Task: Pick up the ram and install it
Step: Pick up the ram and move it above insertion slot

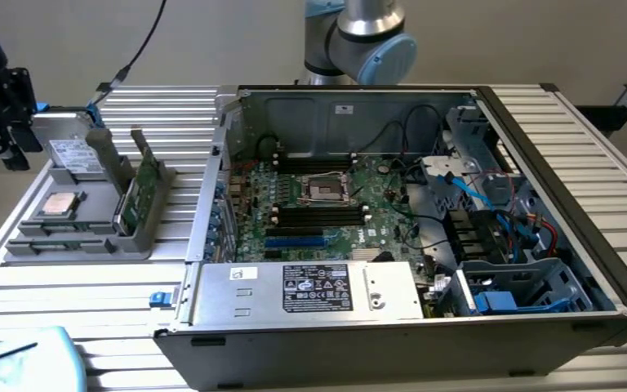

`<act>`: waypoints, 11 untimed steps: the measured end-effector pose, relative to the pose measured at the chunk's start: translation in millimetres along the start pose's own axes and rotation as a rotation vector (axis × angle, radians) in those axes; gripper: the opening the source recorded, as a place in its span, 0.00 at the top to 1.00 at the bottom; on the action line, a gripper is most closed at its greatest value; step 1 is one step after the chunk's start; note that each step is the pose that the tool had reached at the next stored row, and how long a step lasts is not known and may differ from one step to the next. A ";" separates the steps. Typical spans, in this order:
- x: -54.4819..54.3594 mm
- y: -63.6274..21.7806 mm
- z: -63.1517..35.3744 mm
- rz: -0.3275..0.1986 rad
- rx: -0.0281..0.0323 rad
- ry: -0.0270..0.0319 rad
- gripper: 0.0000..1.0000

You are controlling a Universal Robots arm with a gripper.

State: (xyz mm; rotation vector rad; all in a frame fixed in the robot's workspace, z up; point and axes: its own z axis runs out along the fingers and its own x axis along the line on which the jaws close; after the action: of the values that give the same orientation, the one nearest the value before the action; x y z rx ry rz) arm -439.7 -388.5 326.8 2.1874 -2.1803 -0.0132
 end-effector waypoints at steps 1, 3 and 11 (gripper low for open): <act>0.9 0.8 0.0 0.000 0.0010 -0.0018 0.57; 4.9 2.2 0.2 0.000 0.0012 -0.0039 0.57; 24.8 3.9 3.4 -0.001 0.0014 -0.0202 0.57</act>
State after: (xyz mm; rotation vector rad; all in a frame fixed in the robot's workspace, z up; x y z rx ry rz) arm -443.6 -413.4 324.4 2.1986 -2.1905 -0.0338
